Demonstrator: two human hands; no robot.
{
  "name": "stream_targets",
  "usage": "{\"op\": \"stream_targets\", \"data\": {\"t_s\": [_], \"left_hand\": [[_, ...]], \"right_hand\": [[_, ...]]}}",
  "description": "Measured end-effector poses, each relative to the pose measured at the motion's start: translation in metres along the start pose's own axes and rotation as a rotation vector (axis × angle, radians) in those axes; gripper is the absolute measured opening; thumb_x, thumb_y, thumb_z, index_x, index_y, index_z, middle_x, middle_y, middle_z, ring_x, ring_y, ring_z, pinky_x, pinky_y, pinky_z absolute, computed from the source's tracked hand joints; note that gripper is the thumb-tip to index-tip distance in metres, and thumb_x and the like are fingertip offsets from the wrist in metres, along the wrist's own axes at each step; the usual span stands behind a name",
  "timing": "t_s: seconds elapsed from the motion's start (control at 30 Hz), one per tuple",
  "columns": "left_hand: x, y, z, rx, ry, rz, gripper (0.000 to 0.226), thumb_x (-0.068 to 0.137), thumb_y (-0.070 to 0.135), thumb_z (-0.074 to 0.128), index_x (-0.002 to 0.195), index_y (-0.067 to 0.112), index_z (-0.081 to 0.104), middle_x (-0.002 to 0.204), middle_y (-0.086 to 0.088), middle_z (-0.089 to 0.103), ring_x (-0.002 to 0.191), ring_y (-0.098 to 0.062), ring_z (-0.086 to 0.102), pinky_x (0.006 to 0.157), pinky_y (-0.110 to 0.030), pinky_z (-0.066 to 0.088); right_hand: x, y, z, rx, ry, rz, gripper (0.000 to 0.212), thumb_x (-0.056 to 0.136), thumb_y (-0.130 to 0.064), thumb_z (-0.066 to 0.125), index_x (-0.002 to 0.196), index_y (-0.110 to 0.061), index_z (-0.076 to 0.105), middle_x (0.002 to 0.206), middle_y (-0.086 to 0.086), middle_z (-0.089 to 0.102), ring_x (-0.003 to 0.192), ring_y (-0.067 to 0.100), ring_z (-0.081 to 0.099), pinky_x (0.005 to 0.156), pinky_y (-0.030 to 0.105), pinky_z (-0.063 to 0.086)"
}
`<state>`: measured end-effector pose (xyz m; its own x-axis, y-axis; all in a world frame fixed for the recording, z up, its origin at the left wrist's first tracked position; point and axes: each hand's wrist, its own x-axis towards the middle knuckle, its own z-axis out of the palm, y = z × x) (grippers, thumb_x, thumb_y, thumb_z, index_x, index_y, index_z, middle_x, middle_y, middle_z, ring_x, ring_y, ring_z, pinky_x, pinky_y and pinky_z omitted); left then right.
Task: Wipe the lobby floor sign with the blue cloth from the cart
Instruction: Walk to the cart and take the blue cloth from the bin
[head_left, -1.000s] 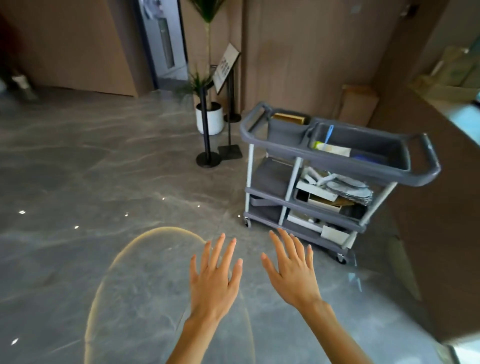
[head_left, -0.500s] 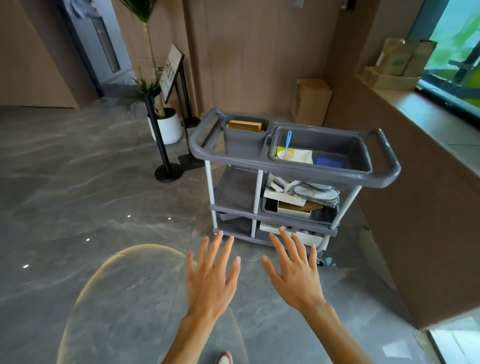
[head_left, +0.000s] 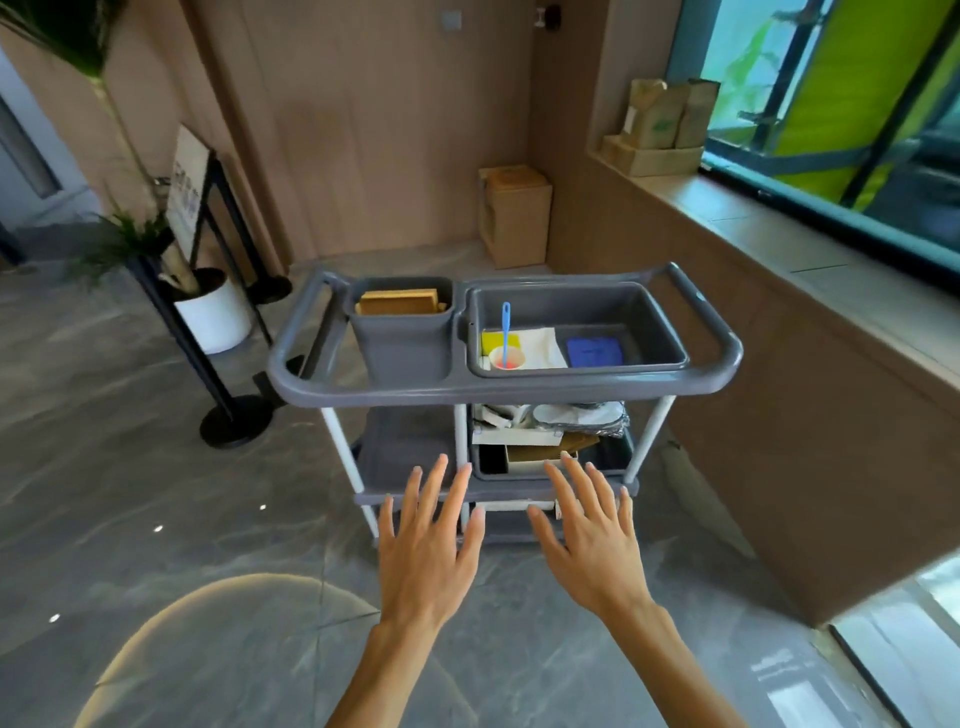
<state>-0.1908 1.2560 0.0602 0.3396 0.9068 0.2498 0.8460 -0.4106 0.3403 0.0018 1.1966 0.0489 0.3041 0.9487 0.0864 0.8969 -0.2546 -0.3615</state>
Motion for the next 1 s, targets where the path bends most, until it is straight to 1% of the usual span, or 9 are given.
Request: {"op": "stream_targets", "data": {"t_s": [0.1, 0.17, 0.3, 0.37, 0.47, 0.6, 0.73, 0.9, 1.0], "left_hand": [[0.039, 0.001, 0.014, -0.017, -0.024, 0.034, 0.065, 0.098, 0.063, 0.006, 0.152, 0.039, 0.033, 0.163, 0.009, 0.026, 0.151, -0.019, 0.022, 0.118, -0.055, 0.022], [0.064, 0.004, 0.026, -0.019, -0.033, 0.056, 0.065, 0.098, 0.064, 0.005, 0.153, 0.039, 0.030, 0.164, 0.009, 0.023, 0.152, -0.018, 0.019, 0.119, -0.054, 0.020], [0.116, 0.017, 0.058, -0.042, -0.045, 0.080, 0.065, 0.098, 0.064, 0.005, 0.154, 0.041, 0.026, 0.165, 0.010, 0.018, 0.153, -0.014, 0.011, 0.122, -0.052, 0.014], [0.142, 0.028, 0.075, -0.062, -0.053, 0.086, 0.063, 0.098, 0.063, 0.006, 0.154, 0.042, 0.026, 0.165, 0.011, 0.017, 0.153, -0.014, 0.011, 0.122, -0.051, 0.013], [0.181, 0.051, 0.100, -0.062, -0.064, 0.092, 0.058, 0.100, 0.061, 0.009, 0.152, 0.044, 0.030, 0.164, 0.011, 0.022, 0.152, -0.017, 0.016, 0.121, -0.052, 0.017], [0.230, 0.079, 0.130, -0.036, -0.110, 0.080, 0.056, 0.100, 0.059, 0.016, 0.151, 0.045, 0.031, 0.164, 0.011, 0.021, 0.152, -0.016, 0.018, 0.121, -0.052, 0.020], [0.273, 0.105, 0.154, -0.016, -0.113, 0.075, 0.055, 0.100, 0.056, 0.022, 0.150, 0.041, 0.037, 0.162, 0.007, 0.029, 0.150, -0.017, 0.026, 0.117, -0.053, 0.027], [0.317, 0.124, 0.180, -0.019, -0.169, 0.092, 0.055, 0.099, 0.057, 0.026, 0.150, 0.040, 0.038, 0.163, 0.009, 0.027, 0.151, -0.015, 0.022, 0.119, -0.051, 0.024], [0.346, 0.127, 0.197, -0.035, -0.185, 0.118, 0.053, 0.098, 0.054, 0.032, 0.147, 0.037, 0.044, 0.160, 0.009, 0.034, 0.149, -0.017, 0.029, 0.116, -0.050, 0.030]], "right_hand": [[0.032, 0.010, 0.002, -0.007, 0.001, 0.026, 0.069, 0.098, -0.073, 0.010, 0.160, -0.043, 0.006, 0.172, -0.015, 0.001, 0.158, 0.012, -0.012, 0.127, 0.049, -0.011], [0.054, 0.019, 0.002, -0.014, -0.001, 0.036, 0.073, 0.096, -0.076, 0.008, 0.161, -0.042, 0.006, 0.172, -0.015, 0.000, 0.159, 0.014, -0.009, 0.127, 0.049, -0.010], [0.103, 0.045, -0.001, -0.023, 0.013, 0.032, 0.076, 0.097, -0.077, 0.018, 0.162, -0.040, 0.005, 0.172, -0.016, 0.000, 0.159, 0.014, -0.007, 0.126, 0.046, -0.012], [0.129, 0.063, -0.005, -0.026, 0.021, 0.036, 0.076, 0.097, -0.077, 0.019, 0.162, -0.040, 0.005, 0.172, -0.016, 0.002, 0.159, 0.013, -0.005, 0.124, 0.043, -0.015], [0.168, 0.094, -0.015, -0.031, 0.021, 0.033, 0.076, 0.095, -0.077, 0.015, 0.162, -0.040, 0.004, 0.172, -0.015, 0.001, 0.159, 0.014, -0.006, 0.125, 0.042, -0.013], [0.217, 0.134, -0.022, -0.037, -0.017, 0.033, 0.075, 0.098, -0.074, 0.021, 0.162, -0.039, 0.003, 0.172, -0.015, -0.001, 0.159, 0.015, -0.008, 0.125, 0.044, -0.013], [0.264, 0.171, -0.026, -0.022, -0.049, 0.028, 0.074, 0.097, -0.075, 0.017, 0.161, -0.041, 0.006, 0.172, -0.014, -0.001, 0.160, 0.016, -0.006, 0.126, 0.047, -0.012], [0.309, 0.205, -0.020, 0.001, -0.092, 0.040, 0.072, 0.098, -0.074, 0.019, 0.161, -0.042, 0.006, 0.172, -0.015, 0.004, 0.160, 0.016, -0.003, 0.127, 0.050, -0.007], [0.337, 0.219, -0.013, 0.000, -0.103, 0.050, 0.071, 0.098, -0.075, 0.019, 0.160, -0.044, 0.008, 0.171, -0.015, 0.006, 0.160, 0.014, -0.001, 0.126, 0.048, -0.007]]}}
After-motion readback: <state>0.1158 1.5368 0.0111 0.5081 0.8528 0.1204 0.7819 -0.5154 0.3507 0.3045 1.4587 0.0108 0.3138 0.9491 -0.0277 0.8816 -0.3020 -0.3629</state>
